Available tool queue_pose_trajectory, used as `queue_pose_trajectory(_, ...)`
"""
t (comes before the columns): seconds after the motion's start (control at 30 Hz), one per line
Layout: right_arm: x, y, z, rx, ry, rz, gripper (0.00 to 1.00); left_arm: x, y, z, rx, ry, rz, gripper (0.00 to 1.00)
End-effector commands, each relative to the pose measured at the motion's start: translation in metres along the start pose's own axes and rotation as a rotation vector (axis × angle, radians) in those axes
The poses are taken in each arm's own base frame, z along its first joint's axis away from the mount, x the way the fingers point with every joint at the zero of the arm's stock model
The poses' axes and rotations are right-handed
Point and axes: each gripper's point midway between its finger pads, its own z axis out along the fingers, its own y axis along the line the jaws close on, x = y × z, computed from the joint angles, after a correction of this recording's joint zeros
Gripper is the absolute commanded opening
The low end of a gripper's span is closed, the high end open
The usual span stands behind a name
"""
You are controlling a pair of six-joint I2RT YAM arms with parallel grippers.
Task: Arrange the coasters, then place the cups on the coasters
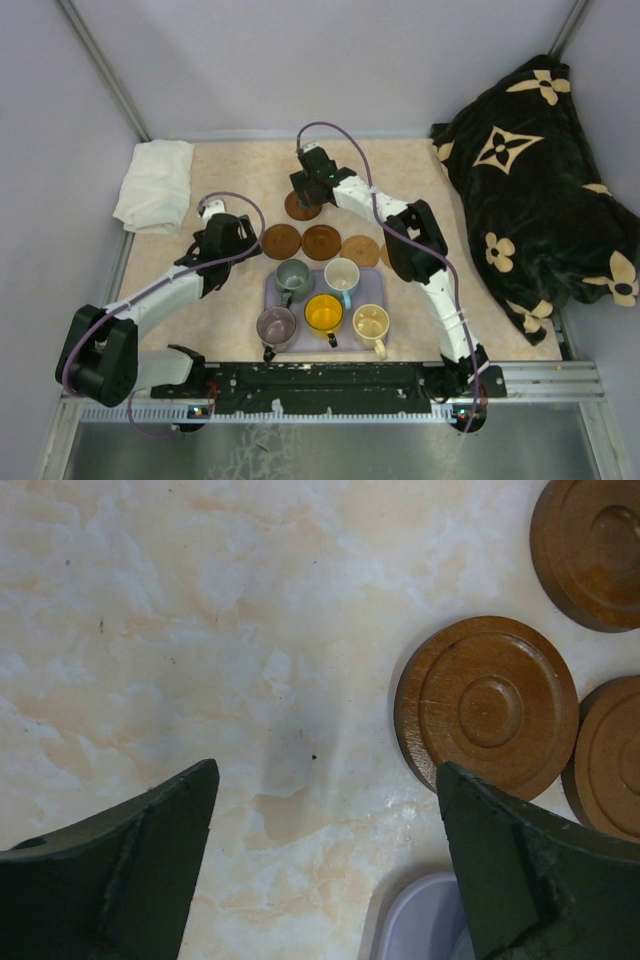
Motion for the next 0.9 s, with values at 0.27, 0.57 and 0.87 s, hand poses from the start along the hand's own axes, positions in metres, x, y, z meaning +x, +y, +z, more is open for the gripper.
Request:
queue_pose_trajectory(0.27, 0.015, 0.003, 0.012, 0.000, 0.033, -0.031, 0.78, -0.022, 0.003, -0.005, 0.011, -0.090, -0.073, 0.90)
queue_pose_trajectory(0.57, 0.023, -0.003, 0.017, 0.044, 0.055, -0.024, 0.76, -0.023, 0.005, -0.007, 0.012, -0.101, -0.091, 0.93)
queue_pose_trajectory(0.87, 0.066, -0.048, 0.008, 0.228, 0.143, 0.027, 0.56, -0.017, -0.002, 0.003, 0.027, -0.052, -0.025, 0.47)
